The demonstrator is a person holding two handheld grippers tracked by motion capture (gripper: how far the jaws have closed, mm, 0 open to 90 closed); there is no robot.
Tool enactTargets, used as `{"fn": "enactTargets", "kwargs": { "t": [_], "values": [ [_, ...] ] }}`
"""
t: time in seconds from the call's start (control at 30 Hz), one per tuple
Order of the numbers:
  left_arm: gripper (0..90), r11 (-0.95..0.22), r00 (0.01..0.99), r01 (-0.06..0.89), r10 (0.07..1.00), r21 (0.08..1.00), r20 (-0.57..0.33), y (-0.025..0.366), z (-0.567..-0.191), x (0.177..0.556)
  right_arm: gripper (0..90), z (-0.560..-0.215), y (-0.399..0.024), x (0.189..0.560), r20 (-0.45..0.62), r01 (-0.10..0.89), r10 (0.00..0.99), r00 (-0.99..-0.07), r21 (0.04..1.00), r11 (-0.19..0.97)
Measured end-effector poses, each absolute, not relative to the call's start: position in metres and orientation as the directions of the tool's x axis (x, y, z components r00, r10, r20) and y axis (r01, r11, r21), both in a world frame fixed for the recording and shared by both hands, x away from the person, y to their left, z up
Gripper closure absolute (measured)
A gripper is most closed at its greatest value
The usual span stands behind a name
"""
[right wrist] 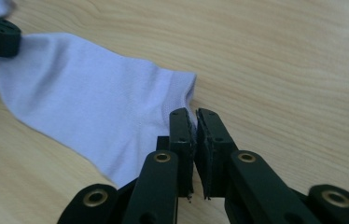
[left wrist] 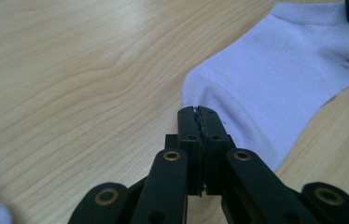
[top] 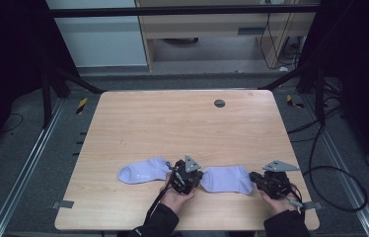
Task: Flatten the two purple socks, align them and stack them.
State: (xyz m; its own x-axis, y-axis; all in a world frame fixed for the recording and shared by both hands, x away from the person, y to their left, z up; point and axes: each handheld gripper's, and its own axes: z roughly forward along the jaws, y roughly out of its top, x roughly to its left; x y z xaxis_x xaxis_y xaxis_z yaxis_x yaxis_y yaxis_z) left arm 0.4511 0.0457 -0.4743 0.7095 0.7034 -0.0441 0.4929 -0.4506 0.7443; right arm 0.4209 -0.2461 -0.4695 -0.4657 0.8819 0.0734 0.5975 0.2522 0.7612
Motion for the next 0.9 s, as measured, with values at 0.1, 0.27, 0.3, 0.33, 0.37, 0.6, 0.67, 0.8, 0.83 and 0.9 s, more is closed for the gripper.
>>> {"fn": "enactTargets", "kwargs": {
  "t": [0.1,0.27,0.3,0.33,0.37,0.6,0.67,0.8,0.83,0.9],
  "values": [
    [88.1,-0.471,0.721,0.469,0.693,0.747,-0.017,0.057,-0.460,0.445,85.0,-0.459,-0.241,0.414,0.073,0.570,0.869,-0.489,0.781,0.255],
    [88.0,-0.476,0.724,0.462,0.689,0.748,-0.008,0.075,-0.450,0.438,85.0,-0.451,-0.224,0.409,0.081,0.546,0.844,-0.530,0.794,0.266],
    [88.0,-0.478,0.724,0.464,0.690,0.746,-0.008,0.080,-0.449,0.436,84.9,-0.451,-0.220,0.408,0.085,0.547,0.839,-0.537,0.793,0.269],
    [88.0,-0.483,0.719,0.469,0.695,0.740,-0.003,0.091,-0.448,0.434,84.9,-0.451,-0.215,0.407,0.080,0.538,0.832,-0.549,0.796,0.278],
    [87.9,-0.482,0.716,0.472,0.698,0.738,-0.002,0.096,-0.448,0.433,84.9,-0.451,-0.211,0.407,0.080,0.535,0.826,-0.559,0.795,0.285],
    [87.9,-0.468,0.698,0.496,0.716,0.732,-0.015,0.124,-0.449,0.429,84.8,-0.454,-0.185,0.409,0.091,0.534,0.796,-0.598,0.787,0.311],
    [87.9,-0.470,0.699,0.499,0.715,0.728,-0.018,0.128,-0.451,0.427,84.8,-0.455,-0.178,0.408,0.095,0.535,0.791,-0.604,0.784,0.315],
    [87.9,-0.477,0.702,0.510,0.712,0.716,-0.026,0.135,-0.460,0.423,84.8,-0.459,-0.168,0.407,0.094,0.534,0.777,-0.622,0.776,0.334],
    [87.8,-0.480,0.703,0.512,0.711,0.712,-0.027,0.135,-0.461,0.422,84.8,-0.460,-0.166,0.407,0.095,0.534,0.773,-0.628,0.775,0.338],
    [87.8,-0.490,0.706,0.515,0.708,0.703,-0.024,0.137,-0.465,0.422,84.8,-0.463,-0.163,0.406,0.099,0.540,0.771,-0.629,0.769,0.341]
  ]
}}
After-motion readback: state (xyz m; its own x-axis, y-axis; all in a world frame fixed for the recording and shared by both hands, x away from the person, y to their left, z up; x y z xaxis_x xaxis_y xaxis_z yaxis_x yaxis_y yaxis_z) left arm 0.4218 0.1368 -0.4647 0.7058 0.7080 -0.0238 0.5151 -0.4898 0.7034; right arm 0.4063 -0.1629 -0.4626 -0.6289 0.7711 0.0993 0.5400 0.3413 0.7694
